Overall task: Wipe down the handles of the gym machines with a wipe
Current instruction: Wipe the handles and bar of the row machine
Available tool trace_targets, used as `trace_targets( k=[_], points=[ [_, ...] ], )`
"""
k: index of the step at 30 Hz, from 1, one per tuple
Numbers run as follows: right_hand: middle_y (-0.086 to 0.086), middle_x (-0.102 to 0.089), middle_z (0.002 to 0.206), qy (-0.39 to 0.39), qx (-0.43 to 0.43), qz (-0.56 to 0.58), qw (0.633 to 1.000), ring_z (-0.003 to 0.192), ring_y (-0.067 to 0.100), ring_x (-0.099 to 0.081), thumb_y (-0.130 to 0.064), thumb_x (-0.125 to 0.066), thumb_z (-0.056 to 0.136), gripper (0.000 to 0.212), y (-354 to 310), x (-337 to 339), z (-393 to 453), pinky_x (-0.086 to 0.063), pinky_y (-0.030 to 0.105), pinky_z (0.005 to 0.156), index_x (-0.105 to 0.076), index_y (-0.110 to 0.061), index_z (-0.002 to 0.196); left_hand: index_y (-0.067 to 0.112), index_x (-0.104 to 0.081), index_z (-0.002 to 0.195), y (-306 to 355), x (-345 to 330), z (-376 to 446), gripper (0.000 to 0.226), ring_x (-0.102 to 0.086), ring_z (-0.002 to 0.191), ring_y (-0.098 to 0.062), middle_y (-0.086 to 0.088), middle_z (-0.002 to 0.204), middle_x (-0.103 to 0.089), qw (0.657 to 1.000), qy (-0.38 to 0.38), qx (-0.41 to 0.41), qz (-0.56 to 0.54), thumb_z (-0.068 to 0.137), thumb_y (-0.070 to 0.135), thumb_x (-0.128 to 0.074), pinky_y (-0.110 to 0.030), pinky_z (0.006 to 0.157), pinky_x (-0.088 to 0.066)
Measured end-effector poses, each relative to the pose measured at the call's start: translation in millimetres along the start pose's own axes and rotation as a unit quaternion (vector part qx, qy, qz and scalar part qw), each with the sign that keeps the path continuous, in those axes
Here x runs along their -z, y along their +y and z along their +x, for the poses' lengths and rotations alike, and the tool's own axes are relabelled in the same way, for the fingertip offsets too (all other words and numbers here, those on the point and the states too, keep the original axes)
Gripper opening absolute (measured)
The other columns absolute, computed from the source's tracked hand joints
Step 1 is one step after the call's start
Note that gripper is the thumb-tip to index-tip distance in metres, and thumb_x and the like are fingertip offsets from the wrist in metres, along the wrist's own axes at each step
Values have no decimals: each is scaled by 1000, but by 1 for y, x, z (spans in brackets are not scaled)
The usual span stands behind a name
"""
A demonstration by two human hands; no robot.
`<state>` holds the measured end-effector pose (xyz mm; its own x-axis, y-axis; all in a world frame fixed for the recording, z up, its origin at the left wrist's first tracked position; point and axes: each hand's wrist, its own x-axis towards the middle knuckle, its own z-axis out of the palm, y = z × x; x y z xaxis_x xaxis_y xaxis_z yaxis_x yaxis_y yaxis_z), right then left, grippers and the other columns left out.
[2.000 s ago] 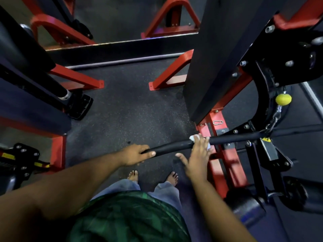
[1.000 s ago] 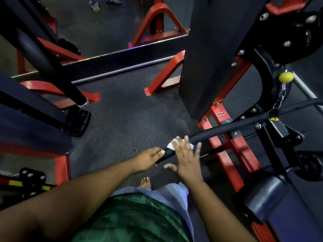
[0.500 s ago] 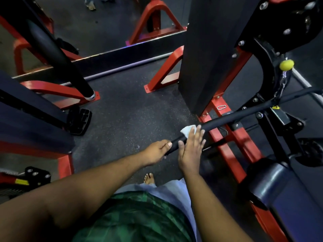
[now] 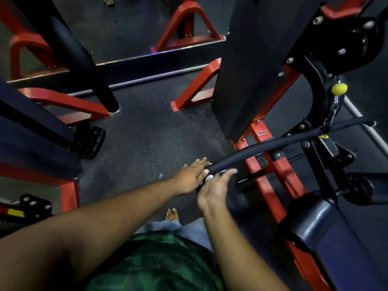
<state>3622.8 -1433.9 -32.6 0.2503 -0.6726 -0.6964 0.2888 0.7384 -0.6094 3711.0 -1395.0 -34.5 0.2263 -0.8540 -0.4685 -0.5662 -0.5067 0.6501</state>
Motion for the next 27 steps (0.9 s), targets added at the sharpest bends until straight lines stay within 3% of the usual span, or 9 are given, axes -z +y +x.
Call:
trace_targets(
  k=[4,9,11,13,16,19,20,23,27],
  points=[
    [15,-63,119,-3,12,37,999,119,28,-58,-98,-19,73,106,-53,3,54,-40,39,113,-53,-19,134,16,-17,165,-7,5,2,59,-9,159,-24,-9,173,-7,999,24,0,20,112,39,-31,-42,128,-12],
    [10,-50,150,-122,-75,-14,990,141,25,-44,-100,-22,59,127,-3,-4,-6,-25,46,123,-44,-13,149,10,-13,165,-11,9,3,64,-13,159,-25,-13,172,-11,998,46,-23,42,111,41,-32,-35,128,-12],
    [15,-56,143,-114,-91,-12,989,133,26,-52,-99,-25,50,132,-8,-5,-10,-33,44,117,-48,-8,144,11,-12,165,-13,10,3,66,-15,158,-25,-12,172,-13,997,40,-31,62,111,43,-32,-41,128,-16],
    [16,-61,126,-37,-73,4,997,116,26,-59,-102,-24,53,123,-35,-10,6,-42,36,104,-58,-9,127,11,-15,164,-14,14,4,64,-17,158,-26,-11,171,-18,997,34,-33,62,111,43,-32,-38,128,-16],
    [2,-65,126,29,13,69,997,121,19,-60,-97,-18,74,101,-76,-13,45,-39,33,111,-61,-23,128,14,-20,164,-9,20,3,62,-31,153,-28,-11,167,-30,998,29,-23,53,111,44,-31,-36,123,-26],
    [-9,-59,75,54,43,44,997,66,4,-59,-79,-22,94,58,-78,-24,35,-46,17,71,-53,-31,82,19,-36,157,-5,22,1,54,-55,129,-34,-14,148,-54,998,27,-2,48,111,47,-32,-39,100,-44],
    [-7,-56,75,50,36,27,998,65,5,-56,-73,-24,97,55,-64,-25,28,-46,20,71,-51,-28,81,19,-41,152,-5,21,2,51,-59,122,-34,-14,141,-58,998,30,3,48,110,47,-33,-39,95,-46],
    [5,-68,110,11,-17,-14,1000,98,17,-65,-68,-24,99,64,-26,-19,16,-50,30,91,-62,-17,107,15,-50,133,-7,20,4,43,-63,111,-37,-17,127,-64,998,38,19,38,109,48,-36,-41,85,-48],
    [7,-67,87,25,45,33,998,89,20,-63,-61,-36,102,55,-83,-16,59,-48,33,99,-61,-13,93,15,-50,127,-5,22,4,42,-65,97,-35,-15,112,-67,998,40,16,46,109,50,-36,-39,74,-45]
  ],
)
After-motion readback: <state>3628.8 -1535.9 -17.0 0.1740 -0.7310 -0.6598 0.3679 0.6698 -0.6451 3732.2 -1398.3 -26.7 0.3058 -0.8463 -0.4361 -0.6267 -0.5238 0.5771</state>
